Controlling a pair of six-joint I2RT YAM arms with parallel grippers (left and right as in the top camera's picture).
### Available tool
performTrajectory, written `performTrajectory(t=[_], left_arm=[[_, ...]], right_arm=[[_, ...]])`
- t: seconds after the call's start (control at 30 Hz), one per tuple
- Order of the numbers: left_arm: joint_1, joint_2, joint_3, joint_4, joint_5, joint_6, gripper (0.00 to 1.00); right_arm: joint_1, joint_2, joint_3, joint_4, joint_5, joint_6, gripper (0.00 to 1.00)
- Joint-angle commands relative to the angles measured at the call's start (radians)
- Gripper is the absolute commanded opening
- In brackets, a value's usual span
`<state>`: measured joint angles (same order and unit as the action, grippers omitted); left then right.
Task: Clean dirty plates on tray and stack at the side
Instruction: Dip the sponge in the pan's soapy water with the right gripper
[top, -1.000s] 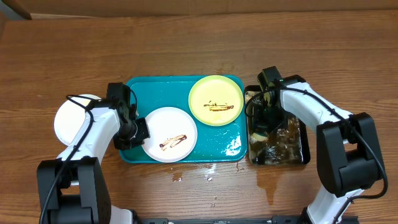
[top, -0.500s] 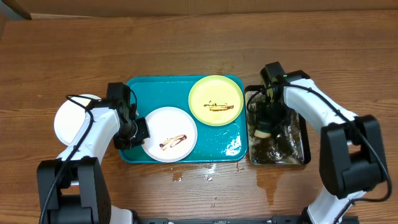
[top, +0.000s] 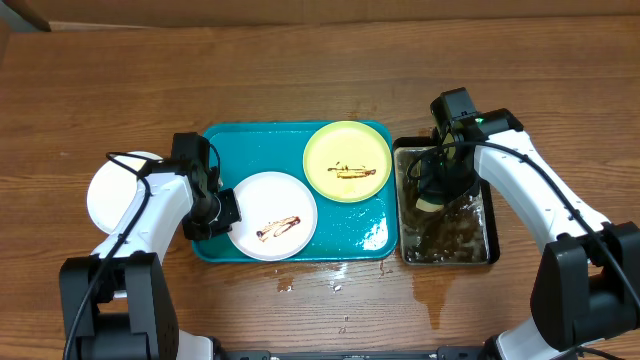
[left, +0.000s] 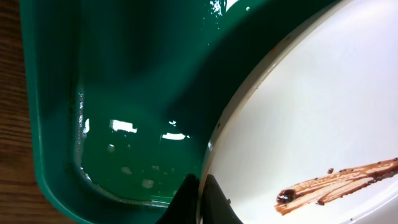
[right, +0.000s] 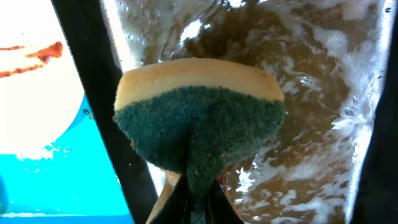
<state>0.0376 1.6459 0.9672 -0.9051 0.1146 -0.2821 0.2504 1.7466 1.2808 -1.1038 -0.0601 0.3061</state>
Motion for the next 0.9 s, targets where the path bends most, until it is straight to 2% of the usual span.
performTrajectory(t=[0.0,0.23,0.33,0.37,0.43,0.47,0.5,0.53,0.57,0.7,0.87], left_arm=[[-0.005,-0.003,-0.012,0.001,-0.018,-0.010,0.04],[-0.005,-0.003,-0.012,0.002,-0.018,-0.010,0.04],[-0.005,-0.003,-0.012,0.003,-0.018,-0.010,0.04],[-0.005,-0.003,-0.012,0.003,-0.018,-0.010,0.04],[-0.005,-0.003,-0.012,0.002,-0.017,-0.010,0.04],[-0.005,-0.003,-0.012,0.002,-0.017,-0.010,0.04],[-0.005,-0.003,-0.012,0.002,-0.017,-0.010,0.04],[-0.005,-0.003,-0.012,0.003,-0.017,-0.010,0.04],[-0.005,-0.003,-0.012,0.003,-0.017,-0.010,0.04],[-0.005,-0.003,-0.012,0.004,-0.008,-0.010,0.04],[-0.005,-0.003,-0.012,0.008,0.010,-0.010,0.04]], right_arm=[[-0.003,-0.015,0.019,-0.005,0.022,0.008,0.04],[-0.003,-0.015,0.019,-0.021,0.004,0.005,0.04],[-0.003,-0.015,0.019,-0.021,-0.118,-0.150,0.04],[-0.003,-0.015,0.019,-0.032,-0.086,-0.137,0.04],[-0.003,-0.015,0.019,-0.066,0.096,0.059,0.04],[-0.003,-0.015,0.019,-0.071,0.123,0.099,0.04],[-0.003,-0.015,0.019,-0.055,0.072,0.053,0.04],[-0.001,-0.015,0.019,-0.035,-0.031,-0.063,0.04],[0.001,-0.015,0.019,-0.032,-0.061,-0.085,0.04],[0.004,-0.015,0.019,-0.039,-0.021,0.014,0.04],[0.013,-0.015,0.019,-0.034,-0.033,0.009,0.04]])
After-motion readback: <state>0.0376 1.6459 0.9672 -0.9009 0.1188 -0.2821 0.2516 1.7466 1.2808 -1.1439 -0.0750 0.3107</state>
